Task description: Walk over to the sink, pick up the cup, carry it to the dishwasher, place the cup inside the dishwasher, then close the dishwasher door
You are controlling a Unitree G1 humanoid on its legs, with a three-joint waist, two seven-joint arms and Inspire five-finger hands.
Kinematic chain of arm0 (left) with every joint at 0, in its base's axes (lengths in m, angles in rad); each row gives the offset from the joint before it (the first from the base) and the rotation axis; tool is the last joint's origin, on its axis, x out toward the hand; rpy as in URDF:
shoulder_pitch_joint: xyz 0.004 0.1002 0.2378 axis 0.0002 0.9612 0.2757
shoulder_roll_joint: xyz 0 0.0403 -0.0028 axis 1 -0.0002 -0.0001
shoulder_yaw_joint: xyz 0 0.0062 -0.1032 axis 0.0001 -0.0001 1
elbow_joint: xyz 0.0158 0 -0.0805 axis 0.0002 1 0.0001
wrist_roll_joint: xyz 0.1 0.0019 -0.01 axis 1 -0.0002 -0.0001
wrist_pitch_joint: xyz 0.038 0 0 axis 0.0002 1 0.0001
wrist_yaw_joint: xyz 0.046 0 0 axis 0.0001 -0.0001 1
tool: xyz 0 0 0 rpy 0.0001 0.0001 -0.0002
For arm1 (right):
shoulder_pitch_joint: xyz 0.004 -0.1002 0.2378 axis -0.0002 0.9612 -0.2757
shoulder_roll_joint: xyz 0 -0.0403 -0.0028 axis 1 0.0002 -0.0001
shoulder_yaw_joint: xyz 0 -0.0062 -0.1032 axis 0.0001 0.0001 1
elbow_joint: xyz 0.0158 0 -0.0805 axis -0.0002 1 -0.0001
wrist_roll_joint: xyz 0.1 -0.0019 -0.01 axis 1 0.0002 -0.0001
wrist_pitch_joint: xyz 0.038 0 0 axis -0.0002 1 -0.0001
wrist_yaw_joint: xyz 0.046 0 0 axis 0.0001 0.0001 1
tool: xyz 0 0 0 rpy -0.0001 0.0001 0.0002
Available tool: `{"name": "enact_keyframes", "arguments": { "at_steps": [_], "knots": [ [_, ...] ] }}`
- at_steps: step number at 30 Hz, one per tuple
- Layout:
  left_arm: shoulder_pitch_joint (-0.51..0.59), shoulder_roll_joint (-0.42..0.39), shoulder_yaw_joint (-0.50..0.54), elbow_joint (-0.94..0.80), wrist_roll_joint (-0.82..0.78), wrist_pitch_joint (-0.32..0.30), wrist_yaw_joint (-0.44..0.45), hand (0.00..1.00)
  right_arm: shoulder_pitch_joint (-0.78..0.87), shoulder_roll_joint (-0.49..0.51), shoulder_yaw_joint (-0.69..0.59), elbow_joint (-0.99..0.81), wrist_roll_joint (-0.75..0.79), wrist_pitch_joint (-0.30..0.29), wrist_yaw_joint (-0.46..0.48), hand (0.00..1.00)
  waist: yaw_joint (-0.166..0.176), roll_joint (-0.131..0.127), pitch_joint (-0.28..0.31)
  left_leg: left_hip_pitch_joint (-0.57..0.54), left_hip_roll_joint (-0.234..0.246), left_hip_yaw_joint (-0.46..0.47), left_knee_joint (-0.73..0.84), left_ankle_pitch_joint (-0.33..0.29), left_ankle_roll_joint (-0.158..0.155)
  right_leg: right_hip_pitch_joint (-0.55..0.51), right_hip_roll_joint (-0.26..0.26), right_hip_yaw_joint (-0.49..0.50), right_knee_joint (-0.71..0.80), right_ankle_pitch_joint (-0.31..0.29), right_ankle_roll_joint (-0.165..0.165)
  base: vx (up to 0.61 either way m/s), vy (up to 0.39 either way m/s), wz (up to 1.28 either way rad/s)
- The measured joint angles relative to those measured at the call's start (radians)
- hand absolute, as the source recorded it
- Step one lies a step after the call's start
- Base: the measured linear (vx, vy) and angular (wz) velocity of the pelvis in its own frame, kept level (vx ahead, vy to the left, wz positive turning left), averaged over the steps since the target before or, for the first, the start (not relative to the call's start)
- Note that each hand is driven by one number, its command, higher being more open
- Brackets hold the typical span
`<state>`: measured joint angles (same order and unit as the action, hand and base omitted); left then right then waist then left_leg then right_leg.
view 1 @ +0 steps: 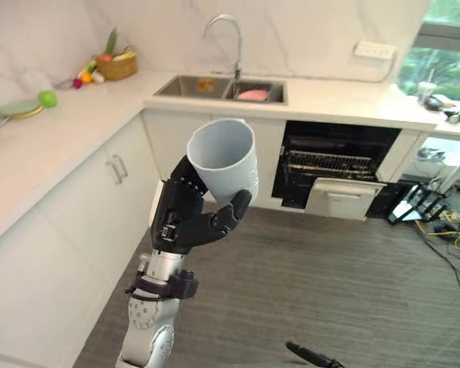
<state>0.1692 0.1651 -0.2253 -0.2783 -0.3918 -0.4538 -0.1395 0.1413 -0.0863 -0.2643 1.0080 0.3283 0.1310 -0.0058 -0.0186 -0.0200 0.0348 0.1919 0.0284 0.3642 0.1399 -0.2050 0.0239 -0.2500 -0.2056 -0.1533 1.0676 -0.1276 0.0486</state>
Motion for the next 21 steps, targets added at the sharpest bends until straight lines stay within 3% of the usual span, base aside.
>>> {"name": "enact_keyframes", "arguments": {
  "at_steps": [1, 2, 3, 4, 5, 6, 7, 8, 9, 10, 14, 15, 16, 17, 18, 19, 20, 21],
  "knots": [
    [-0.004, 0.000, 0.005, 0.001, 0.002, 0.000, 0.006, 0.00, -0.005, 0.003, -0.006, 0.002, -0.002, -0.008, 0.002, 1.00, -0.005, 0.003, 0.003, 0.001, 0.010, 0.001, 0.001, 0.000, 0.000, -0.025, 0.013, -0.031, -0.023, -0.037, -0.008, 0.27, 0.063, -0.08],
    [-0.013, -0.002, 0.010, 0.004, 0.001, 0.001, 0.021, 0.00, -0.016, 0.007, -0.012, 0.001, -0.004, -0.022, 0.003, 1.00, -0.019, 0.013, 0.014, 0.001, 0.036, -0.002, 0.005, 0.000, 0.000, -0.052, 0.054, -0.097, -0.147, -0.078, -0.029, 0.27, 0.031, -0.04],
    [-0.024, -0.003, 0.017, 0.007, -0.001, 0.010, 0.033, 0.00, -0.018, 0.011, -0.011, -0.002, -0.008, -0.027, -0.006, 1.00, -0.025, 0.017, 0.018, 0.004, 0.054, -0.007, 0.009, 0.000, 0.000, -0.050, 0.104, -0.128, -0.365, -0.076, -0.038, 0.35, 0.006, -0.05],
    [-0.030, -0.004, 0.021, 0.007, -0.001, 0.015, 0.034, 0.00, -0.016, 0.012, -0.006, -0.004, -0.008, -0.027, -0.014, 1.00, -0.023, 0.016, 0.019, 0.010, 0.056, -0.008, 0.008, -0.001, -0.002, -0.042, 0.125, -0.127, -0.479, -0.063, -0.047, 0.39, -0.041, -0.04],
    [-0.041, -0.010, 0.021, 0.007, -0.003, 0.021, 0.035, 0.00, -0.009, 0.015, -0.004, -0.013, -0.007, -0.023, -0.029, 1.00, -0.024, 0.016, 0.022, 0.034, 0.056, -0.011, 0.006, -0.015, -0.024, -0.030, 0.158, -0.104, -0.688, -0.003, -0.059, 0.36, -0.068, 0.04],
    [-0.057, -0.020, 0.009, 0.007, -0.002, 0.028, 0.035, 0.00, 0.007, 0.015, -0.003, -0.039, -0.005, -0.009, -0.044, 1.00, -0.025, 0.018, 0.027, 0.064, 0.053, -0.019, 0.008, -0.043, -0.041, -0.020, 0.169, -0.062, -0.843, 0.098, -0.062, 0.39, -0.103, 0.14],
    [-0.066, -0.028, 0.000, 0.007, -0.002, 0.034, 0.035, 0.00, 0.016, 0.017, -0.002, -0.051, -0.004, -0.003, -0.047, 1.00, -0.025, 0.014, 0.033, 0.085, 0.054, -0.025, 0.013, -0.066, -0.052, 0.001, 0.169, -0.058, -0.882, 0.190, -0.077, 0.32, -0.097, 0.22],
    [-0.071, -0.039, -0.019, 0.014, -0.001, 0.037, 0.029, 0.00, 0.032, 0.010, -0.002, -0.055, -0.002, 0.002, -0.049, 1.00, -0.026, 0.034, 0.042, 0.112, 0.067, -0.033, 0.025, -0.096, -0.074, 0.045, 0.188, -0.068, -0.909, 0.271, -0.111, 0.40, -0.108, 0.01],
    [-0.076, -0.065, -0.050, 0.010, 0.003, 0.052, 0.029, 0.00, 0.023, -0.011, 0.003, -0.060, -0.006, 0.010, -0.051, 1.00, -0.009, 0.069, 0.050, 0.119, 0.098, -0.038, 0.039, -0.111, -0.070, 0.064, 0.225, -0.066, -0.904, 0.260, -0.117, 0.30, -0.081, -0.13],
    [-0.086, -0.066, -0.066, 0.010, 0.004, 0.052, 0.028, 0.00, 0.018, -0.012, 0.003, -0.067, -0.008, 0.011, -0.054, 1.00, -0.004, 0.077, 0.056, 0.126, 0.103, -0.049, 0.036, -0.109, -0.068, 0.064, 0.228, -0.065, -0.890, 0.247, -0.123, 0.27, -0.106, -0.19],
    [-0.114, -0.068, -0.119, 0.011, 0.040, 0.045, 0.020, 0.00, 0.021, 0.006, 0.011, -0.116, -0.006, 0.012, -0.057, 1.00, -0.001, 0.055, 0.078, 0.144, 0.116, -0.072, 0.042, -0.103, -0.071, 0.051, 0.236, -0.072, -0.793, 0.156, -0.123, 0.06, -0.112, 0.01],
    [-0.116, -0.066, -0.122, 0.010, 0.040, 0.032, 0.020, 0.00, 0.025, 0.008, 0.017, -0.131, 0.003, 0.007, -0.060, 1.00, 0.001, 0.054, 0.074, 0.144, 0.121, -0.073, 0.042, -0.123, -0.058, 0.030, 0.237, -0.079, -0.756, 0.130, -0.124, -0.04, -0.089, 0.02],
    [-0.129, -0.069, -0.124, 0.001, 0.040, 0.020, 0.021, 0.00, 0.028, 0.006, 0.017, -0.150, 0.006, 0.003, -0.064, 1.00, 0.000, 0.065, 0.069, 0.142, 0.149, -0.072, 0.039, -0.207, -0.050, -0.012, 0.250, -0.103, -0.689, 0.088, -0.125, -0.03, -0.091, -0.09],
    [-0.127, -0.067, -0.121, -0.001, 0.040, 0.006, 0.020, 0.00, 0.026, 0.005, 0.019, -0.154, 0.007, 0.004, -0.068, 1.00, 0.012, 0.076, 0.068, 0.142, 0.160, -0.053, 0.048, -0.215, -0.063, -0.034, 0.244, -0.107, -0.629, 0.062, -0.142, 0.05, -0.092, -0.13],
    [-0.102, -0.078, -0.110, -0.005, 0.040, -0.007, 0.020, 0.00, 0.033, 0.004, 0.018, -0.164, 0.022, 0.002, -0.082, 1.00, 0.008, 0.089, 0.058, 0.167, 0.174, -0.041, 0.079, -0.228, -0.015, -0.029, 0.236, -0.127, -0.471, -0.042, -0.161, 0.23, -0.053, 0.04],
    [-0.096, -0.085, -0.111, -0.021, 0.040, -0.006, 0.025, 0.00, 0.046, 0.009, 0.039, -0.165, 0.025, -0.007, -0.106, 1.00, 0.005, 0.061, 0.057, 0.073, 0.195, -0.064, 0.374, -0.237, 0.021, 0.039, 0.219, -0.112, -0.444, -0.144, -0.140, 0.29, -0.063, 0.21],
    [-0.090, -0.101, -0.112, -0.026, 0.039, -0.013, 0.027, 0.00, 0.050, 0.004, 0.053, -0.173, 0.027, -0.007, -0.115, 1.00, 0.006, 0.070, 0.065, -0.013, 0.229, -0.100, 0.575, -0.214, 0.058, 0.057, 0.227, -0.117, -0.449, -0.187, -0.137, 0.29, -0.075, 0.13],
    [-0.059, -0.128, -0.106, -0.041, 0.034, -0.016, 0.031, 0.00, 0.072, -0.016, 0.062, -0.223, 0.034, -0.009, -0.131, 1.00, 0.030, 0.114, 0.066, -0.163, 0.286, -0.188, 0.885, -0.028, 0.113, 0.106, 0.263, -0.107, -0.480, -0.201, -0.134, 0.28, -0.035, -0.23]
  ]
}}
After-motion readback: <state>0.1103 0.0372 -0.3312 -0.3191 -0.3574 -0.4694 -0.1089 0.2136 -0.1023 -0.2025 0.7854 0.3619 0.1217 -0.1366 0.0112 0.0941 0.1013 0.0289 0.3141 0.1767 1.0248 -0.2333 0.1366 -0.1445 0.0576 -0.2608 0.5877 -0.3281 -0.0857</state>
